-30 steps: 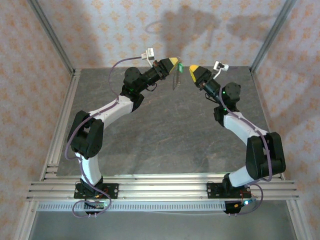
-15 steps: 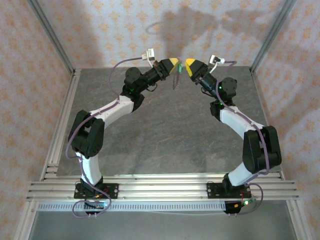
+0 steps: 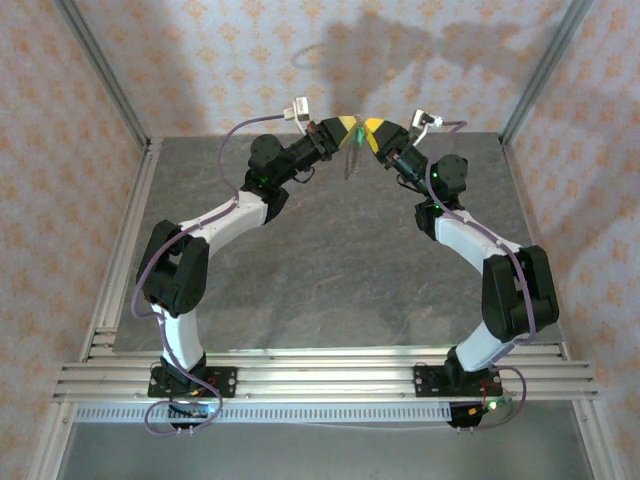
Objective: Put the keys on the keyring
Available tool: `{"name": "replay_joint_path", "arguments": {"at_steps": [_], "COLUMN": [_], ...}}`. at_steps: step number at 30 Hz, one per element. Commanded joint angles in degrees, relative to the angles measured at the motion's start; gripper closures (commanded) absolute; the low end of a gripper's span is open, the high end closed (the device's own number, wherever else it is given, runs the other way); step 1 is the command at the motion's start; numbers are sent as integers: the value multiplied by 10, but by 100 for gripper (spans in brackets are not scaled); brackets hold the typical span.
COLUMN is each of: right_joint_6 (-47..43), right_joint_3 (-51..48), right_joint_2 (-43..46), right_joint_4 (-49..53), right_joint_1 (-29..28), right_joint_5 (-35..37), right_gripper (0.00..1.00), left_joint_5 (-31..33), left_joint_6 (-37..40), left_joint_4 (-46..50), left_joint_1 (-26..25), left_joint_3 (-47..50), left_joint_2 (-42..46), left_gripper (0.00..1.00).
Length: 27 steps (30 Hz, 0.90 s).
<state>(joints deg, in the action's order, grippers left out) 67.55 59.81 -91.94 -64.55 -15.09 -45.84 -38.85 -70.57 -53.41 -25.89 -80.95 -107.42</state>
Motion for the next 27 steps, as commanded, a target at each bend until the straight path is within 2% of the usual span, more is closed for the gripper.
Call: {"name": "replay_joint_path", "arguments": {"at_steps": [1,10,15,20,27], "right_joint_6": [4,1,0,-4,-20], "right_joint_3": [14,-2,-8,-13,-18], "right_joint_2": [-3,4,4,7,18], "right_joint_4": [-48,-52,-51,-46,-16], "right_joint_1": [-6,-9,-9,-8,-8], "right_joint_5": [-10,-12,-11,-12,-12], "right_gripper": [70,79,91,98,100], "left_joint_5": [5,6,7,8,8], "left_joint_6": [-4,-3,-4,-4,-5], "left_joint_4": [-30,-30,-30,-29,-30], "left_joint_1": [-2,-2,-2,-2,-2], "left_joint_3": [-24,-24,-24,-25,-25], "left_joint_2": [-3,-3,-3,-3,-3], "left_gripper": [100,100,100,100,100]}}
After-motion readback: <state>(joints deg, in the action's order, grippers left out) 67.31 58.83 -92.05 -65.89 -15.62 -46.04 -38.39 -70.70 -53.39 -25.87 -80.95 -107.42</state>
